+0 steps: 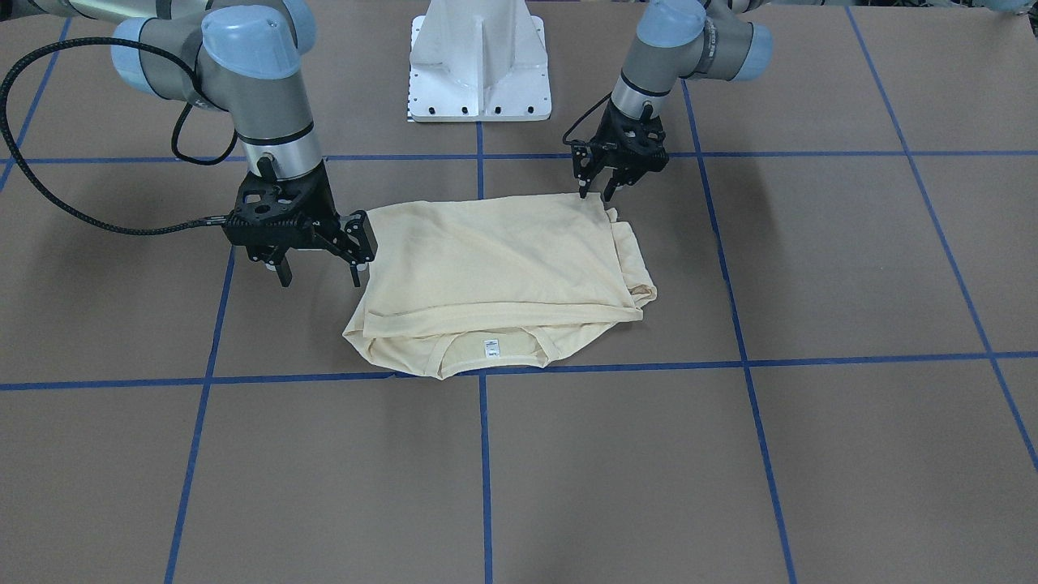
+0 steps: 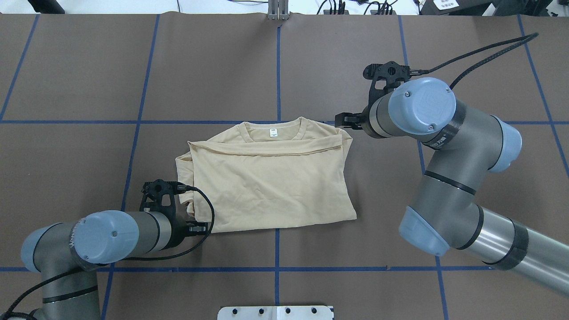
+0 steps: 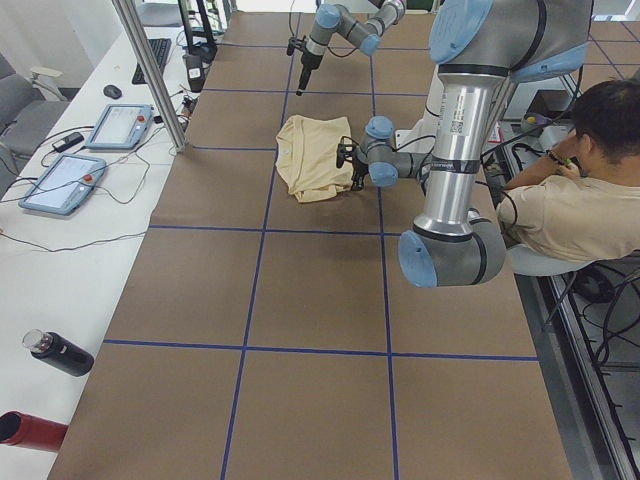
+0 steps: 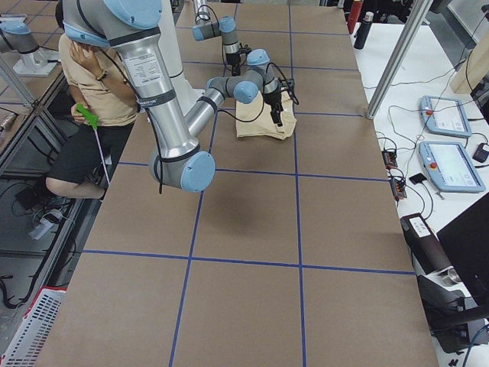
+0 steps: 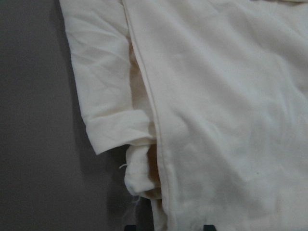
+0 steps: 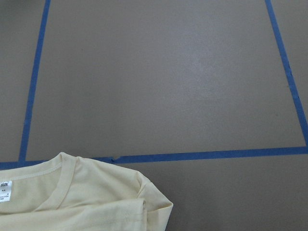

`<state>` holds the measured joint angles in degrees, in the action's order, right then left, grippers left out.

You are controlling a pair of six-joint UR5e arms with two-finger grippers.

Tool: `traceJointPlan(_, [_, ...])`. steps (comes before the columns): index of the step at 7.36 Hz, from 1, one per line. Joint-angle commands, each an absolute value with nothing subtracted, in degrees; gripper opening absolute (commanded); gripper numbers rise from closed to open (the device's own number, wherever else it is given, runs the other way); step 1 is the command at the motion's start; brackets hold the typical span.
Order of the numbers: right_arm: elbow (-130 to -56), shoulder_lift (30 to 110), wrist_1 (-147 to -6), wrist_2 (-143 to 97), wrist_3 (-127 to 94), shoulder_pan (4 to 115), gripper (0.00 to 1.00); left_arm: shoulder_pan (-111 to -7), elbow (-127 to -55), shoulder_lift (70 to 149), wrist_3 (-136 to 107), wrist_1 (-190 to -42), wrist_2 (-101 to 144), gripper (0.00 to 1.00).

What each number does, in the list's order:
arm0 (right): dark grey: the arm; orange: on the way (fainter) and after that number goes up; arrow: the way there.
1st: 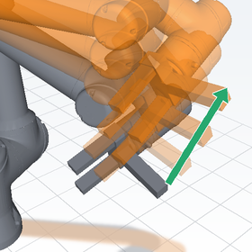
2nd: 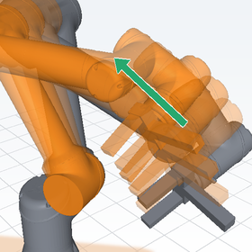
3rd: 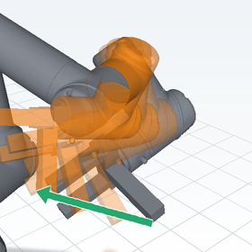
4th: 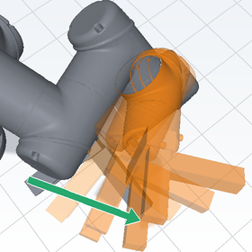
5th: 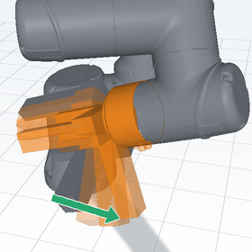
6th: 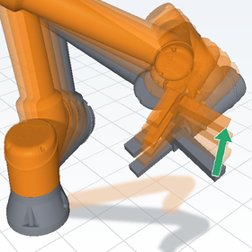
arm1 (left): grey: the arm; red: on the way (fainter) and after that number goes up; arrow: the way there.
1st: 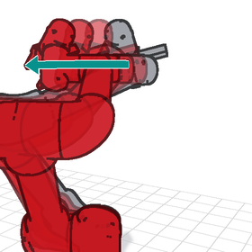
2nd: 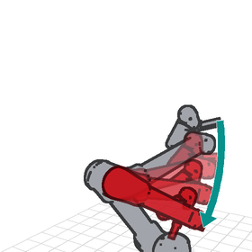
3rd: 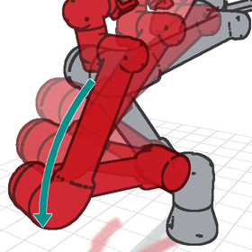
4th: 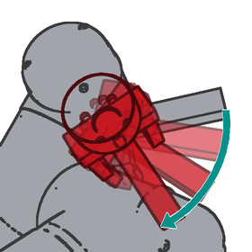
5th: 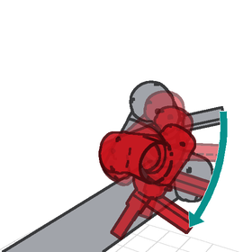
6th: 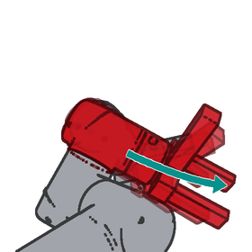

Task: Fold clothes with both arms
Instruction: 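Close the left gripper on the shirt's side edge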

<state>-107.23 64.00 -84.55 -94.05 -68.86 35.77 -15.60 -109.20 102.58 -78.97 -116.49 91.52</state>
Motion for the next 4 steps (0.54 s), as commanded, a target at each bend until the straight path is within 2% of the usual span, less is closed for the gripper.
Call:
traceJointPlan(1, [-107.23,64.07,-84.55,-94.04,-68.82,35.77,1.0,-14.24,-109.16,103.1,-79.01,-116.46,91.49,0.11])
traceJointPlan(2, [-107.23,64.16,-84.55,-94.04,-68.73,35.77,1.0,-14.24,-109.33,102.92,-78.93,-116.37,91.49,0.0])
traceJointPlan(4, [-107.23,64.16,-84.55,-94.04,-68.73,35.77,1.0,-15.11,-110.12,101.43,-78.14,-116.28,91.67,0.0])
